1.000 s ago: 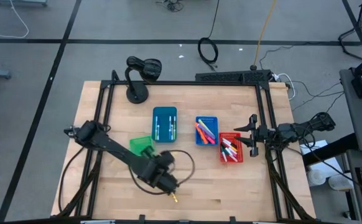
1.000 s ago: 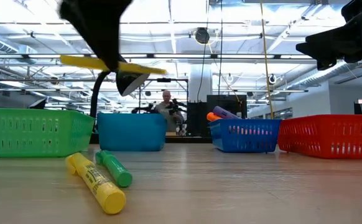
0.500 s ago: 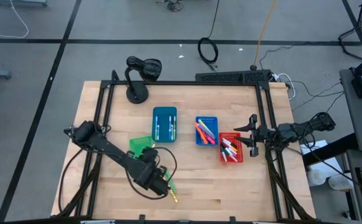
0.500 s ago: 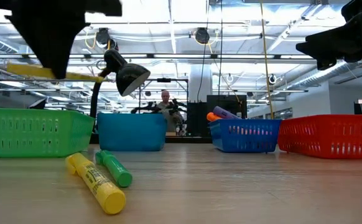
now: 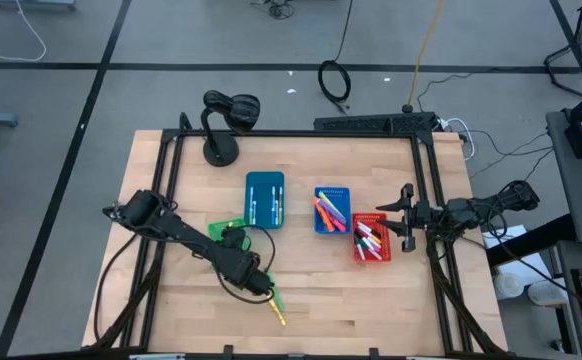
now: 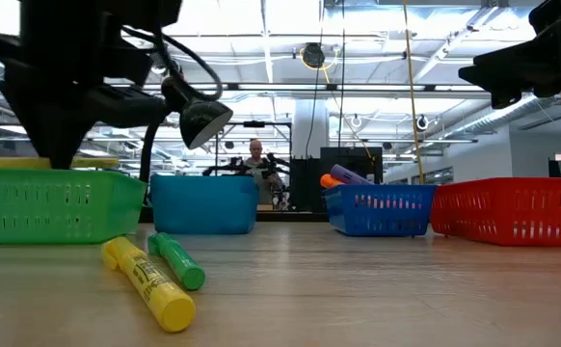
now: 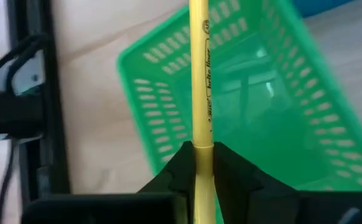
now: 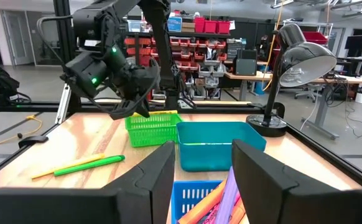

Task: Pick & Place Markers
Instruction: Put the right yellow pen into the green bin, then put the yellow pen into the green bin, then put the green pen into the green bin

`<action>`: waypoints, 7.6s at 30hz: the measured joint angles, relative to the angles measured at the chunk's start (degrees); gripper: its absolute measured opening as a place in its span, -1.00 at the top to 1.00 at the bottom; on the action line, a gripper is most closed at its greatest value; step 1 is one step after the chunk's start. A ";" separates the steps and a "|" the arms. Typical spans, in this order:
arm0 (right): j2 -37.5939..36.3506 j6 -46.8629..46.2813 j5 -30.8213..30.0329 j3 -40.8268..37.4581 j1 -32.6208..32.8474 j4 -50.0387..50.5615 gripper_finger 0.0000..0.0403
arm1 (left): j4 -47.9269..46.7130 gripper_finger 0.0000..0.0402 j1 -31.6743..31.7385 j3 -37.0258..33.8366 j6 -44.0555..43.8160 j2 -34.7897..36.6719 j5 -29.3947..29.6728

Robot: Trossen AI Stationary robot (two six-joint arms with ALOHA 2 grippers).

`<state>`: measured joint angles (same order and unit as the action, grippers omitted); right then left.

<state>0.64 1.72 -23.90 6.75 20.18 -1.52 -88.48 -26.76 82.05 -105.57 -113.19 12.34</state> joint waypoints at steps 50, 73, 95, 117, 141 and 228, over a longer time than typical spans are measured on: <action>0.02 0.01 0.00 -0.02 0.01 0.01 0.28 | 42.81 0.38 -6.24 10.18 100.63 0.59 2.24; 0.02 0.02 0.00 -0.07 0.02 -0.22 0.28 | 39.04 -0.24 -5.36 10.18 114.22 -8.78 -7.86; 0.02 0.02 0.00 -0.07 0.01 -0.39 0.28 | 47.25 0.42 -3.06 2.49 115.18 -9.97 -12.38; 0.00 0.02 0.00 -0.07 0.02 -0.38 0.28 | 49.54 0.76 -2.57 4.03 113.36 -10.33 -11.04; 0.00 0.02 0.00 -0.05 0.01 -0.32 0.28 | 26.07 0.81 -6.80 6.26 81.06 12.84 16.82; 0.02 0.00 0.00 0.02 0.02 -0.31 0.28 | 57.27 -0.02 0.27 -9.36 111.42 0.12 -6.86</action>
<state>0.67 1.72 -23.90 6.76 20.20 -1.83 -31.21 -26.49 72.69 5.85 -113.06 5.49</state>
